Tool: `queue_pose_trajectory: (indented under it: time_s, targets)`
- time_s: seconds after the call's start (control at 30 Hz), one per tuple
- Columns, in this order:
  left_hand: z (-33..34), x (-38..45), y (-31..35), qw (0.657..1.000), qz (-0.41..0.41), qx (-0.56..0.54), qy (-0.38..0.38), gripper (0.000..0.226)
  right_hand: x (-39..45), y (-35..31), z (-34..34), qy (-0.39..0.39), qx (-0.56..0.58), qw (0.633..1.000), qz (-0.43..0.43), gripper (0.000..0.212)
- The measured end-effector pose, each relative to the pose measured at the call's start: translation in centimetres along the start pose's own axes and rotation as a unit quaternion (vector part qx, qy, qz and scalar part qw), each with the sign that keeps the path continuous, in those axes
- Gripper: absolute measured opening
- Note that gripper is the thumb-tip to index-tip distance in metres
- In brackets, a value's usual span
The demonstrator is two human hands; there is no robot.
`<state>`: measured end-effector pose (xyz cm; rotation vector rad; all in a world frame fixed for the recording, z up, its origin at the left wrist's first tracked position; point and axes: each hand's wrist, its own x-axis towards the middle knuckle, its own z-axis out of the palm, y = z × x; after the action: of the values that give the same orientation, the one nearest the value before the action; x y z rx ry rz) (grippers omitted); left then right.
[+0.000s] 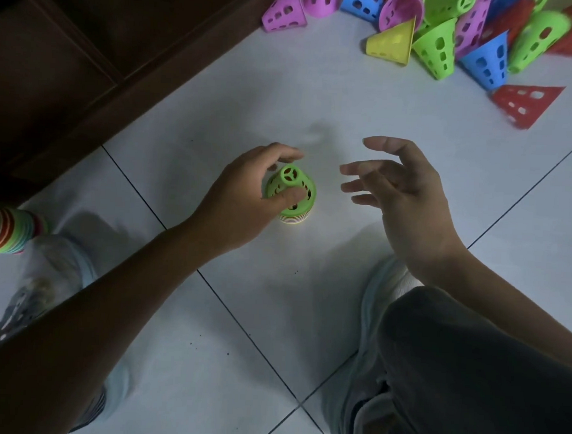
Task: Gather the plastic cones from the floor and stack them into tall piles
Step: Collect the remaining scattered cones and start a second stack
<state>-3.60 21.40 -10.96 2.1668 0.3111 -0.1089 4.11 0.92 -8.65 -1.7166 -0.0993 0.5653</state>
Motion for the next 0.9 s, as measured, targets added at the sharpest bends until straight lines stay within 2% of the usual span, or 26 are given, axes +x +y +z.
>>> queue_pose_trajectory:
  time_s: [0.17, 0.43, 0.67, 0.9]
  targets:
    - [-1.1, 1.1, 1.3, 1.0, 0.028, -0.003, 0.006, 0.046, 1.0, -0.2, -0.6, 0.003, -0.01, 1.0, -0.006, 0.026]
    - [-2.0, 6.0, 3.1, 0.997, 0.07, 0.011, 0.013, 0.025, 4.1, -1.0, -2.7, 0.013, -0.064, 0.997, -0.028, 0.026]
    - [-2.0, 11.4, 4.3, 0.995, 0.086, 0.041, -0.001, 0.025, 8.0, -1.3, -4.9, 0.029, -0.161, 0.985, -0.059, 0.029]
    - [-1.5, 17.3, 4.1, 0.993, 0.086, 0.087, -0.003, 0.028, 13.1, -0.6, -7.9, 0.055, -0.302, 0.949, -0.073, 0.036]
